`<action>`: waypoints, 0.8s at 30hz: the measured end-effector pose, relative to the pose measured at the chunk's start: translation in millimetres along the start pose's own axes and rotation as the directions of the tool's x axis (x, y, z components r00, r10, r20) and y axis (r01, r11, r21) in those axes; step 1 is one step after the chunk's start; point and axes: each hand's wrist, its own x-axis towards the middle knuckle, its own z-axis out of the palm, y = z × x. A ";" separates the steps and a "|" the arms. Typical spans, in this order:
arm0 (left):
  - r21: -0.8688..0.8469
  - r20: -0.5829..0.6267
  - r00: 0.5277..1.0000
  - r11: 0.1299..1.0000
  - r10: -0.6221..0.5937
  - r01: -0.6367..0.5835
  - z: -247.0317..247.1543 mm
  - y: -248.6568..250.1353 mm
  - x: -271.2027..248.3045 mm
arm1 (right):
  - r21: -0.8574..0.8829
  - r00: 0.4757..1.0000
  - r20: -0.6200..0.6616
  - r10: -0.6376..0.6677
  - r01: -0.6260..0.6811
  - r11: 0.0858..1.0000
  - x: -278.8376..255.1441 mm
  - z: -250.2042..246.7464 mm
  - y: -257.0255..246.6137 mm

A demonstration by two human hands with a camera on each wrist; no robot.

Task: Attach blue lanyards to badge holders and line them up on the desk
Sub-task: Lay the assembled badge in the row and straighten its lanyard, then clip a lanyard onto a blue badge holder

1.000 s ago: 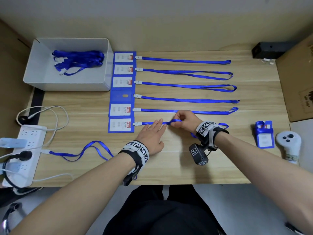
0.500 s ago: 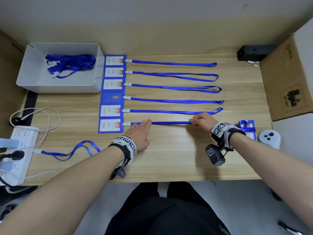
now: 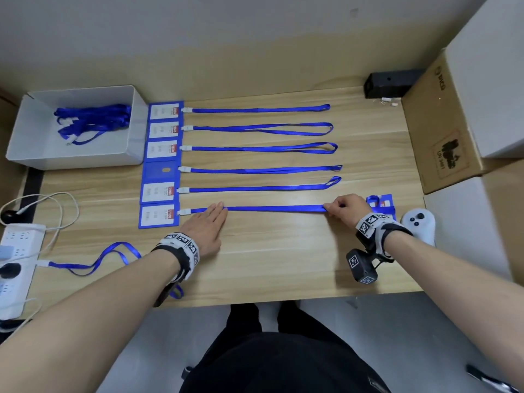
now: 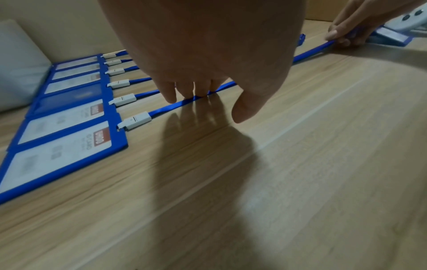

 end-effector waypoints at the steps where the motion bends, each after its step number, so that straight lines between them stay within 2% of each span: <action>1: -0.004 0.002 1.000 1.000 -0.010 0.010 -1.5 1.9 0.1 | 0.011 1.000 -0.008 0.000 0.000 1.000 0.8 0.1 1.9; 3: -0.021 -0.016 0.999 0.999 -0.035 0.035 -4.0 6.9 0.0 | 0.021 1.000 -0.013 -0.001 0.002 1.000 1.4 0.6 3.4; 6: -0.059 -0.127 0.990 0.997 -0.059 0.052 -7.2 23.8 2.5 | 0.010 1.000 -0.012 -0.010 0.010 1.000 0.6 -0.4 4.4; 9: -0.061 -0.175 0.984 0.998 0.022 -0.033 -10.0 51.4 12.9 | -0.009 1.000 -0.007 -0.014 0.014 1.000 0.6 -0.1 5.4; 13: -0.019 -0.151 0.979 0.990 0.137 -0.141 -14.6 97.7 35.3 | -0.019 1.000 -0.005 -0.030 0.030 0.999 3.2 0.6 8.2; 17: 0.009 -0.128 0.984 0.992 0.127 -0.127 -15.6 131.6 47.6 | -0.026 0.999 -0.011 -0.048 0.047 0.999 4.1 -1.7 6.9; 24: 0.042 -0.038 0.996 0.996 0.080 -0.078 -26.0 142.4 46.9 | 0.026 0.968 -0.241 -0.075 0.084 0.996 -19.1 -28.9 9.5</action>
